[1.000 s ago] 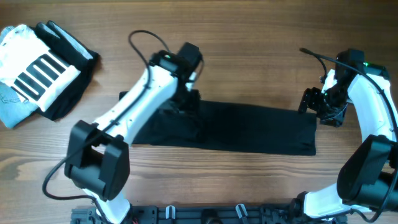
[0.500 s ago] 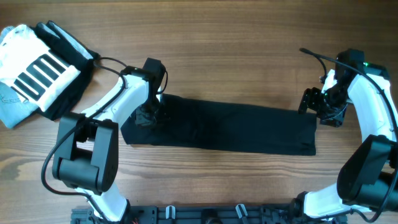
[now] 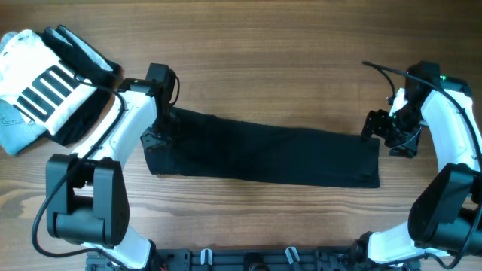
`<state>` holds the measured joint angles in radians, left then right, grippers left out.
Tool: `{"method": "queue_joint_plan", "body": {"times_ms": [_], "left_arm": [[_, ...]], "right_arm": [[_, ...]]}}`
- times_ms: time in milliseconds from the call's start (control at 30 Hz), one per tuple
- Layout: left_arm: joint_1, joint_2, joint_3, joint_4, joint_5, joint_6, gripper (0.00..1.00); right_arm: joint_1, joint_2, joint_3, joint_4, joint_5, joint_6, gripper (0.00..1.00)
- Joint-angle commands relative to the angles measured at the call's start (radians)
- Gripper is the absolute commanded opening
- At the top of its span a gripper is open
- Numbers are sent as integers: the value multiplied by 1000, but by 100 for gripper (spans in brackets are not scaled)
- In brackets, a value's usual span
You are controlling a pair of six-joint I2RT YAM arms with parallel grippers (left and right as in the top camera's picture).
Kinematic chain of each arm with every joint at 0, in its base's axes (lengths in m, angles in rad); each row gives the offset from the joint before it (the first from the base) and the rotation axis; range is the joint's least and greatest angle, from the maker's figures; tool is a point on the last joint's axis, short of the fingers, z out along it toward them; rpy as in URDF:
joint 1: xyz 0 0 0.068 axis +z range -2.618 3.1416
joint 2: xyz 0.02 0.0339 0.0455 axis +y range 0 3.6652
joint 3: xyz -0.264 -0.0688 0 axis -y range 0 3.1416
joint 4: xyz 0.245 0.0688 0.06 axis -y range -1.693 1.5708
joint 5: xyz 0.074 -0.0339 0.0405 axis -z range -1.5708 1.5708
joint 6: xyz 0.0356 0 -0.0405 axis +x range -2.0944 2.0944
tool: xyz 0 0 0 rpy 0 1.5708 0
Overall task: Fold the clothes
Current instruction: 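Grasp the strip's right end with the right gripper and fold it leftward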
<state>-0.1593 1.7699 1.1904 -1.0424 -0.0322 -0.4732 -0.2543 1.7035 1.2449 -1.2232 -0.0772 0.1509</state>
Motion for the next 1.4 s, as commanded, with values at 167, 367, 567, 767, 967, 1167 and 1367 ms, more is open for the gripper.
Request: {"method": "queue_joint_plan", "body": {"times_ms": [167, 367, 567, 767, 967, 1167, 1367], "left_arm": [[5, -4, 1, -47, 16, 2, 50], [4, -4, 1, -22, 16, 24, 70], [4, -4, 1, -15, 17, 24, 80], [4, -4, 1, -15, 37, 24, 81], [5, -5, 1, -12, 50, 24, 83], [5, -5, 1, -3, 50, 24, 84], [34, -33, 9, 3, 50, 23, 84]], "right_arm": [[-52, -3, -10, 3, -143, -131, 94], [-87, -3, -56, 31, -136, -245, 96], [-87, -2, -252, 201, -89, -113, 100], [-87, -2, -404, 412, -54, -36, 100], [-87, -2, -426, 438, -89, -46, 4], [-87, -2, -306, 315, -51, -46, 4], [-56, -2, -52, 53, -105, -98, 4]]}}
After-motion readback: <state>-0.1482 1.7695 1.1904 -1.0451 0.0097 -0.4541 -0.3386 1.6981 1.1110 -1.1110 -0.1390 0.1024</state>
